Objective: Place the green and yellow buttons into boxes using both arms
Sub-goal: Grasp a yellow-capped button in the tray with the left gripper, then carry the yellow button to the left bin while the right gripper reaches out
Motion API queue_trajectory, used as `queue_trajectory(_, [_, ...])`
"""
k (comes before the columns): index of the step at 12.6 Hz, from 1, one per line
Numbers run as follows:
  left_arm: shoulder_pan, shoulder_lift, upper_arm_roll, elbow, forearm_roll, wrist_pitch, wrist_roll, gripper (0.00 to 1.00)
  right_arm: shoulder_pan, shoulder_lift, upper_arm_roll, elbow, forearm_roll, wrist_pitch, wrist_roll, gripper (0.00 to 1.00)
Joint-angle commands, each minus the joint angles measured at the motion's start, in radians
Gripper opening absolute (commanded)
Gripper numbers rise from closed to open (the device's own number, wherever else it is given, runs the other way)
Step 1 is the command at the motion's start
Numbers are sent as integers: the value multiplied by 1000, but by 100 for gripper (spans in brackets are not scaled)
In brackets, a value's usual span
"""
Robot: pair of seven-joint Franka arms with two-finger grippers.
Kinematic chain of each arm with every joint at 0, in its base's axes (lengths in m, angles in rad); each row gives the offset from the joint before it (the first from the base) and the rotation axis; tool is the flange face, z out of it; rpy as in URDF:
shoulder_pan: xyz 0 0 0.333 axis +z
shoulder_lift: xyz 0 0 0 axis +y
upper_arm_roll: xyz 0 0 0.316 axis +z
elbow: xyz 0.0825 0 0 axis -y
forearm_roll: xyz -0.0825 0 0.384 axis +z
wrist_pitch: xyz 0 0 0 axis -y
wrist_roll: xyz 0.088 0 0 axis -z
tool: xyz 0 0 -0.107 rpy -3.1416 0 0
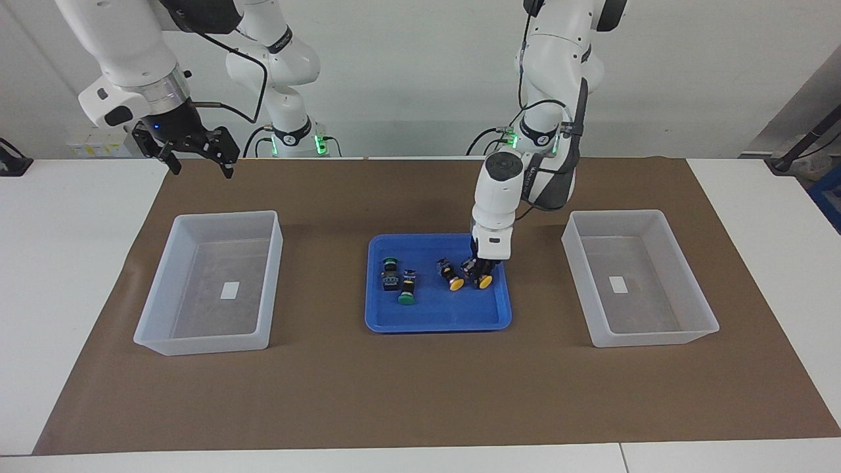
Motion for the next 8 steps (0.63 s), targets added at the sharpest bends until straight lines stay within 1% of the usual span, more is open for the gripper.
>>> queue_trajectory(1, [8, 20, 10, 118, 24, -111, -9, 0, -2, -10, -3, -12, 16, 4, 4, 100])
queue_trajectory(4, [65, -17, 14, 170, 27, -175, 60, 0, 9, -12, -1, -11, 16, 3, 1, 100])
queue_trajectory(6, [117, -40, 6, 221, 21, -273, 166, 0, 7, -12, -1, -12, 16, 2, -1, 100])
queue_trajectory(7, [141, -49, 3, 235, 13, -306, 221, 0, 10, -12, 1, -15, 18, 15, 5, 100])
queue_trajectory(8, [158, -61, 3, 237, 7, -327, 270, 0, 24, -13, 2, -27, 21, 51, 15, 100])
